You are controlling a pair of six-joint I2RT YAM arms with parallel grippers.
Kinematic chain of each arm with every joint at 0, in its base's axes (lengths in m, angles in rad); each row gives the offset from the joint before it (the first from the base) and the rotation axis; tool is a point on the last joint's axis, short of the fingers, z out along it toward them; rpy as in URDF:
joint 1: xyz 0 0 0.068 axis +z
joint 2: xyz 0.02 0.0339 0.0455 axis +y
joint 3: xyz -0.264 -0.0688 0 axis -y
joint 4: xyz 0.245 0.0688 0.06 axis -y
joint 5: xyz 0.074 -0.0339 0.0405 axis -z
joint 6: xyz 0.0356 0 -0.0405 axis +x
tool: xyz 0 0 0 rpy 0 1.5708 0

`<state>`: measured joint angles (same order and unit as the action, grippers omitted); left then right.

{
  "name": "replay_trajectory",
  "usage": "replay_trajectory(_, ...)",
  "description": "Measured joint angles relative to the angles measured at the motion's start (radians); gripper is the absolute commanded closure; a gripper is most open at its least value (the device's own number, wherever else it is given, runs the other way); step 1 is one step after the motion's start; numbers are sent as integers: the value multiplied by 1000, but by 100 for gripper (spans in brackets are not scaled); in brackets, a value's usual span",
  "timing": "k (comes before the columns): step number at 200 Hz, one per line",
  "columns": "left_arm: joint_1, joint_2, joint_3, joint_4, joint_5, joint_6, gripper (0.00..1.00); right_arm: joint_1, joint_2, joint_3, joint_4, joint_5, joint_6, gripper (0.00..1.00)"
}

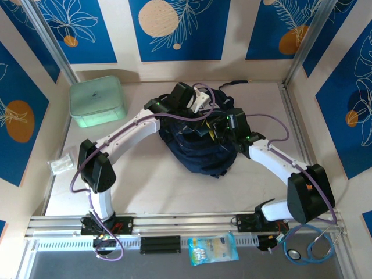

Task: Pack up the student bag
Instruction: Place the book in the student bag, then close the student bag at the top-center of the table.

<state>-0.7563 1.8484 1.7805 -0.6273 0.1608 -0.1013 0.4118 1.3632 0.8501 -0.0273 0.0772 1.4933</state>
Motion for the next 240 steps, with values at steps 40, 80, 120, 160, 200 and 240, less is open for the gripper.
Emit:
replay_trajectory(40,4,0,0,0,5,-7,92,2,4,18,-55,9,15,85)
replay_trajectory(80,10,0,0,0,16,-22,92,0,74,48,-32,-3,11,86)
replay_trajectory(120,19,0,0,6,27,-32,91,-16,102,86,-38,-11,-8,86)
replay_trajectory(160,23,0,-8,16,46,-51,90,-29,98,89,-42,-43,-44,77)
replay_trajectory(200,28,-3,-26,37,78,-56,74,-52,-80,20,-99,-57,-123,61)
replay_trajectory(240,31,-16,-70,96,173,-25,57,-154,-347,-84,-238,0,-190,54)
